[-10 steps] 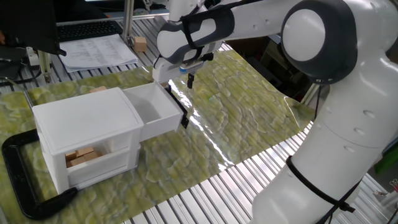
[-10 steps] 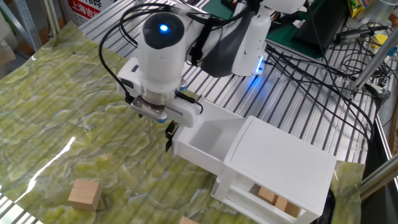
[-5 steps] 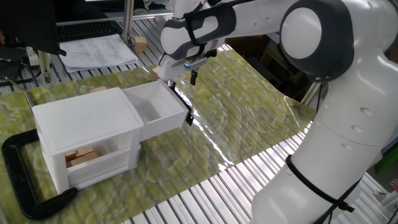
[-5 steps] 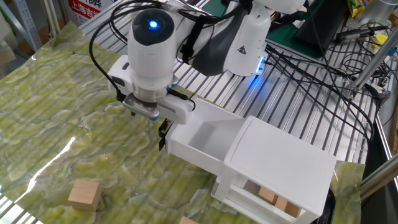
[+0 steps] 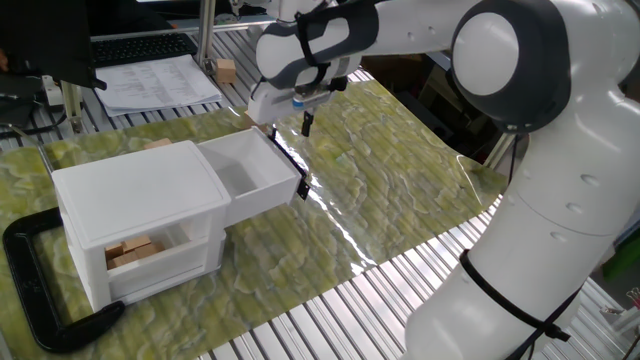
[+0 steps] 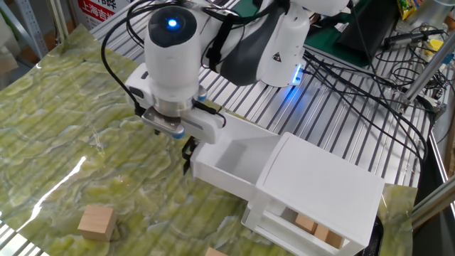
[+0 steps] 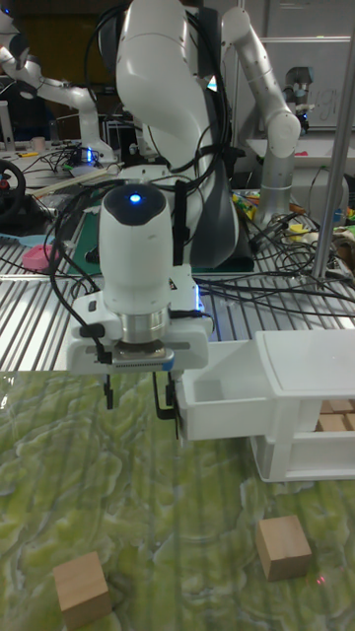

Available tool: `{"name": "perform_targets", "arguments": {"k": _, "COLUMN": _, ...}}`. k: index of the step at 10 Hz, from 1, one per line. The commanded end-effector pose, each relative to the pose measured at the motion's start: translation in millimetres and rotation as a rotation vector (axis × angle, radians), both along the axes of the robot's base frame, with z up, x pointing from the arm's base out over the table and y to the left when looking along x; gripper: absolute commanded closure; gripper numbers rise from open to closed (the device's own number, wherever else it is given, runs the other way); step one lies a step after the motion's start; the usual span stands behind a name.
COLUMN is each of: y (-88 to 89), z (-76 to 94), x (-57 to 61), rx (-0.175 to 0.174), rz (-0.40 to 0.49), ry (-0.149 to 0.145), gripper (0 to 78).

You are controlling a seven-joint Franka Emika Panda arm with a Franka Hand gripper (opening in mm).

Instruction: Grasp the handle and open the drawer

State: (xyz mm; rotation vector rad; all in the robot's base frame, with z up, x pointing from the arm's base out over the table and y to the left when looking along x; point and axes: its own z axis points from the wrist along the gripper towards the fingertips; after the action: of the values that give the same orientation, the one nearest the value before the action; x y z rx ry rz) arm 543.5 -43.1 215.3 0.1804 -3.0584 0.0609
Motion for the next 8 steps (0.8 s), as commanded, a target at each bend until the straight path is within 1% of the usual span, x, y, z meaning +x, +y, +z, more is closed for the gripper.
{"name": "perform_targets", "arguments": {"k": 1, "y": 2.5, "z": 25.9, "x": -1.5, "rx": 0.023, "rz": -0.001, "ry": 0.018, "gripper": 0.2}}
{"name": "perform_targets", "arguments": {"k": 3, "y": 0.1, "z": 33.7, "x": -0.8, "rx": 0.022, "rz": -0.011, "ry": 0.020, "gripper": 0.2}}
{"name": "perform_targets", "arguments": {"k": 4, "y": -3.2, "z": 42.5, "x": 1.8, "rx": 0.032, "rz": -0.019, "ry": 0.020, "gripper": 0.2}}
{"name": "perform_targets", "arguments": {"k": 5, "y": -7.3, "z": 53.7, "x": 3.4, "rx": 0.063, "rz": -0.020, "ry": 0.019, "gripper": 0.2}}
{"name": "perform_targets", "arguments": {"k": 6, "y": -10.7, "z": 67.2, "x": 3.8, "rx": 0.058, "rz": -0.006, "ry": 0.018, "gripper": 0.2}}
{"name": "perform_targets", "arguments": {"k": 7, "y": -10.3, "z": 82.8, "x": 2.7, "rx": 0.048, "rz": 0.008, "ry": 0.020, "gripper": 0.2}}
{"name": "perform_targets", "arguments": {"k": 8, "y": -5.5, "z": 95.8, "x": -3.0, "rx": 0.031, "rz": 0.009, "ry": 0.027, "gripper": 0.2}}
